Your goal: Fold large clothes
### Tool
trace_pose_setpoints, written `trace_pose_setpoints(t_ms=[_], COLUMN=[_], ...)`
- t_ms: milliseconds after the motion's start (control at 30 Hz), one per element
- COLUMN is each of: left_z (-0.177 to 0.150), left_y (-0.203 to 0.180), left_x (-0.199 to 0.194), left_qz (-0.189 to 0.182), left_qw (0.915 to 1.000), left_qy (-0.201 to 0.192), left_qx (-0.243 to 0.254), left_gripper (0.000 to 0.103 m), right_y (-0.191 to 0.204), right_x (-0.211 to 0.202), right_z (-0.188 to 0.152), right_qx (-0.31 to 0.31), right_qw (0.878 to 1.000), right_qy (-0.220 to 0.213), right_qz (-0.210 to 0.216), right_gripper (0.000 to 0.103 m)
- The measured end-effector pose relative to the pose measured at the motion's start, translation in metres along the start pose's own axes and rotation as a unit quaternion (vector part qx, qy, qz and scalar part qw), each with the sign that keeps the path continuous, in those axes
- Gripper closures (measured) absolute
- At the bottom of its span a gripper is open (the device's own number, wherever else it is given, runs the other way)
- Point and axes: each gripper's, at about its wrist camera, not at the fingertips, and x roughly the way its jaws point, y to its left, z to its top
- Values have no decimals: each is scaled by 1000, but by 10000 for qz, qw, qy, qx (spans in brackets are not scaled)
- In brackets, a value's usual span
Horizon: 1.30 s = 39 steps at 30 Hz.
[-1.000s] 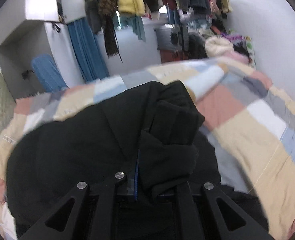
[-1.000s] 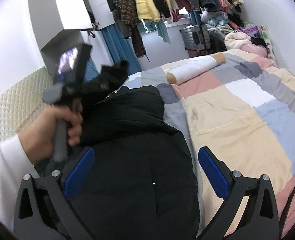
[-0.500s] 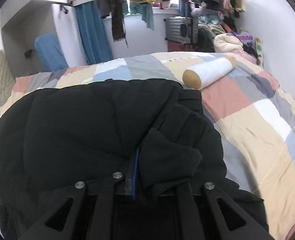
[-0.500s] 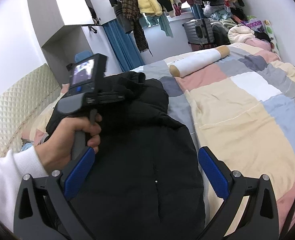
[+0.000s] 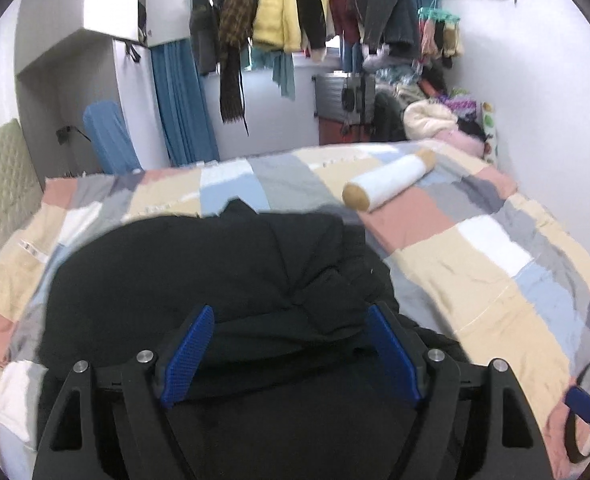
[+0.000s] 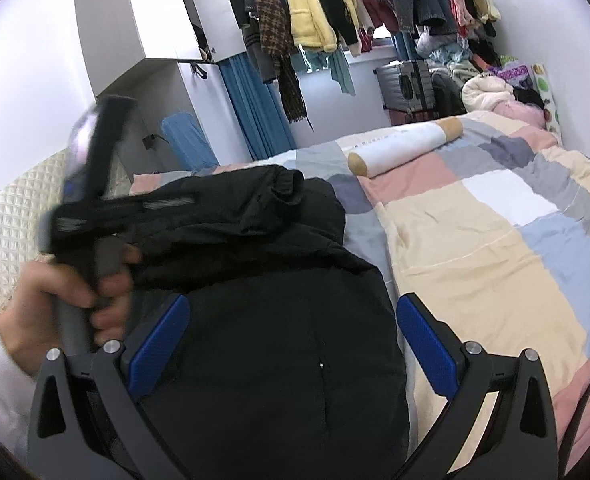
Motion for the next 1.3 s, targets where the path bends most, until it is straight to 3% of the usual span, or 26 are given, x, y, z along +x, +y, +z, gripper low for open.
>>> trace_pose_setpoints(t_ms=[333, 633, 967, 1300], left_z=[9, -39, -125, -193], left_y=[58, 112, 149, 187], left_x=[-139, -206, -223, -191], left_qz=[135, 65, 588, 892], left_qw=[9969, 9924, 9917, 9892], left_qy=[-667, -804, -615, -70], left_qx=[-386, -925, -962, -1164], left_gripper=[24, 24, 24, 24], right_y=[16, 35, 46, 57], right_x=[-21, -39, -36, -23], right_z=[2, 2, -6, -12], right_qx=[-240, -482, -507, -623], right_qw=[9994, 9978, 9986, 9973], right_qy=[-238, -448, -164, 388], right_qz=[3, -95, 61, 77], right_gripper=[0, 0, 0, 0])
